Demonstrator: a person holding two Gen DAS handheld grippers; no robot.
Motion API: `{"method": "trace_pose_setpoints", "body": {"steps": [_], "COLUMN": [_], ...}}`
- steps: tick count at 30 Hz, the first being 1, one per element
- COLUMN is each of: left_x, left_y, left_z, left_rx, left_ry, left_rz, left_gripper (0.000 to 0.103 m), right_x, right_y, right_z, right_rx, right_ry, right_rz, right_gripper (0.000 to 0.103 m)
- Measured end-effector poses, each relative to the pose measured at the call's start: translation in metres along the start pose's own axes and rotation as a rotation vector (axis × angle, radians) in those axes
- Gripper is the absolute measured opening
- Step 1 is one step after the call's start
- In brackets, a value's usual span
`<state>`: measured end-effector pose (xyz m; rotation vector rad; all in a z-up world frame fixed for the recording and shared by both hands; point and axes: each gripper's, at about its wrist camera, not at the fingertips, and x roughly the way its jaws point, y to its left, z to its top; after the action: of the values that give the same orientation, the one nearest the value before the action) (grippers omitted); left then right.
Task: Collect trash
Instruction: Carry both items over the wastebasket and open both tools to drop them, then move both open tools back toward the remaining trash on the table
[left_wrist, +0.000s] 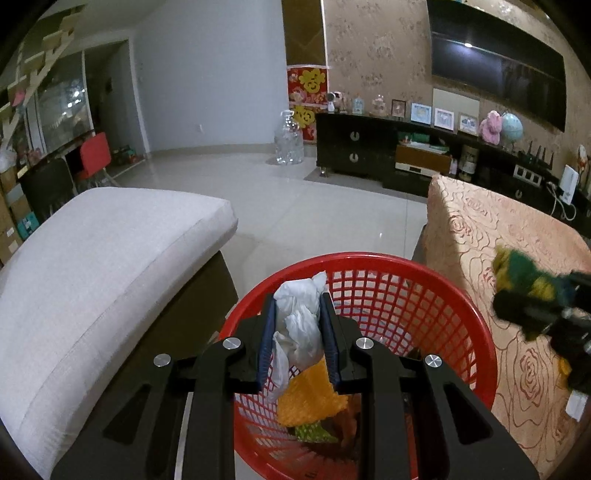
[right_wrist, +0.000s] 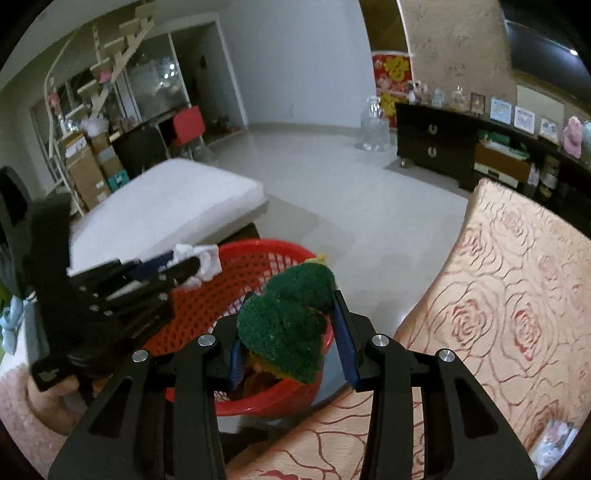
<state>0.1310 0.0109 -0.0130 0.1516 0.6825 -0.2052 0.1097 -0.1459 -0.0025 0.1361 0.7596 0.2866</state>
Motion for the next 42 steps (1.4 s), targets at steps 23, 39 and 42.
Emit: {"method": "trace_pose_setpoints", "body": {"steps": [23,39,42], "left_x": [0.001,-0.026,-0.031], "left_y": [0.008,-0.009,-0.02], "left_z": [-0.001,0.008,0.008], "left_rx": [-0.069,-0.071,-0.059], "left_ry": [0.005,-0.116,-0.137], "left_rz": [-0.017,-0.076,-0.101], "left_gripper": [0.081,0.084,0.084], "right_x": [-0.008,-0.091,-0.12], "right_y": [-0.001,-0.064,-0.086], "right_z": [-0.006,-0.026,-0.044], "right_rx": [0.048,0.108,0.147], "right_ry": [-0.01,-0.134,-0.163], "right_rz": [0.048,-0.212,-0.301], "right_gripper": [0.076,0.081,0.082]}}
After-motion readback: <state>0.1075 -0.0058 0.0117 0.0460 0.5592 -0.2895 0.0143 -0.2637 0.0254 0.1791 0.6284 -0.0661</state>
